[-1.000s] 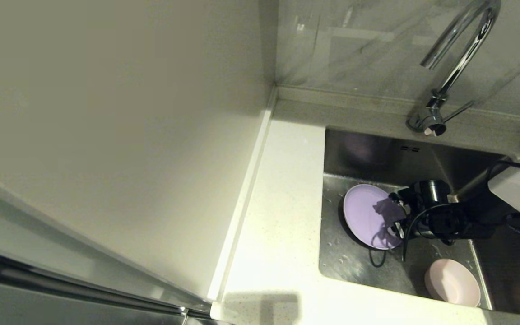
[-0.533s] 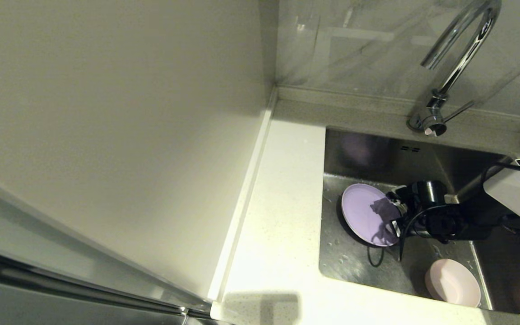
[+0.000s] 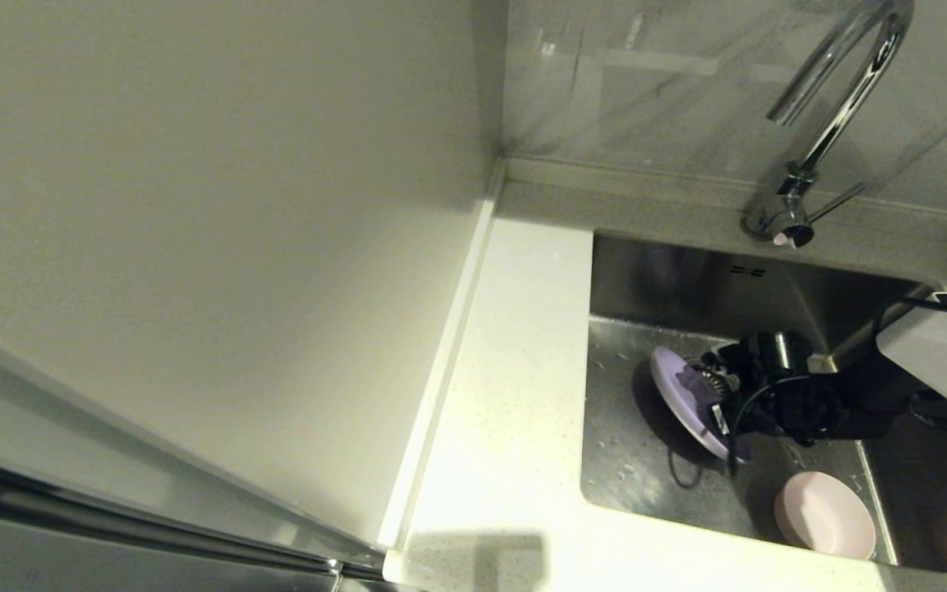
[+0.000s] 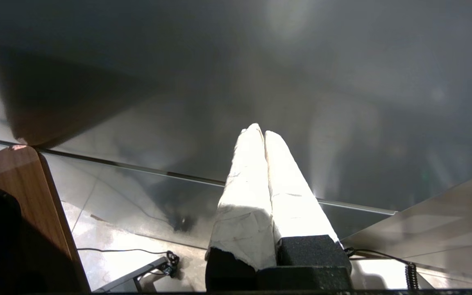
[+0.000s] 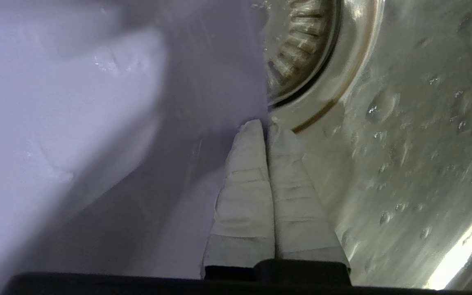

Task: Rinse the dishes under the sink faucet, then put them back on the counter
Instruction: Put a plate back to the table from the sink

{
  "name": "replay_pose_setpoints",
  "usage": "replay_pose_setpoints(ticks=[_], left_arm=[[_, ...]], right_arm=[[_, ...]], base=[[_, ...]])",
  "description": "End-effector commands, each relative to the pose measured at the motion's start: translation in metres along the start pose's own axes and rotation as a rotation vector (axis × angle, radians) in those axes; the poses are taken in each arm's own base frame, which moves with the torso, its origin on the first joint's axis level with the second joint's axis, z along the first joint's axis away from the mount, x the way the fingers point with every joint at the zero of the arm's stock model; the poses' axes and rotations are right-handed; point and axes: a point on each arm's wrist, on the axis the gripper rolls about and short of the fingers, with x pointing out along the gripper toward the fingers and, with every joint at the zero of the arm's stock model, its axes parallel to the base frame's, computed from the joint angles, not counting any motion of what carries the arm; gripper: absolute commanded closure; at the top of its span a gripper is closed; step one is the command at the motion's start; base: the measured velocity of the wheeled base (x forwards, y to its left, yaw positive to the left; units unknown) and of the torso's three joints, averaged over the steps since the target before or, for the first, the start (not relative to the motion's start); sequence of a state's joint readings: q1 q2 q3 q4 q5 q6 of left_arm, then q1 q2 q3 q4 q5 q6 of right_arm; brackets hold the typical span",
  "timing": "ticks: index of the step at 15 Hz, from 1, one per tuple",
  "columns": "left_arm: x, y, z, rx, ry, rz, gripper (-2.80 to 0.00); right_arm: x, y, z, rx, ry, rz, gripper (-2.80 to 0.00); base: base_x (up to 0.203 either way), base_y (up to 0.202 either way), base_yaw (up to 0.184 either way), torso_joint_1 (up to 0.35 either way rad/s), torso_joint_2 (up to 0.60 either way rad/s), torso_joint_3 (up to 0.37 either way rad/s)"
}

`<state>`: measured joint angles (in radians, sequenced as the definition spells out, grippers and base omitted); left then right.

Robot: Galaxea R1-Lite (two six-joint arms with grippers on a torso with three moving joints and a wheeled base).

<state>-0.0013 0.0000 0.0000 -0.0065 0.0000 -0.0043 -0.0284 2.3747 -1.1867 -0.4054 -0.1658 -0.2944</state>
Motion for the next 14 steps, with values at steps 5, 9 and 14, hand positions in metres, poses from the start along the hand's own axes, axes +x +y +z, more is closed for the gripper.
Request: replay_pose_setpoints(ticks=[5, 9, 14], left_arm=[[0.000, 0.000, -0.001, 0.000, 0.003, 0.001, 0.00], [0.000, 0.000, -0.001, 0.000, 0.002, 0.001, 0.00], [0.000, 0.000, 0.000, 0.000, 0.002, 0.001, 0.00]], right_arm=[[-0.002, -0.001, 0.002, 0.001, -0.020, 0.001, 0.00], [-0.013, -0.005, 0.009, 0.009, -0.065, -0.014, 0.00], [-0.038, -0.013, 0.016, 0.017, -0.102, -0.031, 0.00]], base=[[0.000, 0.000, 0.000, 0.000, 0.00, 0.000], [0.000, 0.000, 0.000, 0.000, 0.00, 0.000], [0.000, 0.000, 0.000, 0.000, 0.00, 0.000]])
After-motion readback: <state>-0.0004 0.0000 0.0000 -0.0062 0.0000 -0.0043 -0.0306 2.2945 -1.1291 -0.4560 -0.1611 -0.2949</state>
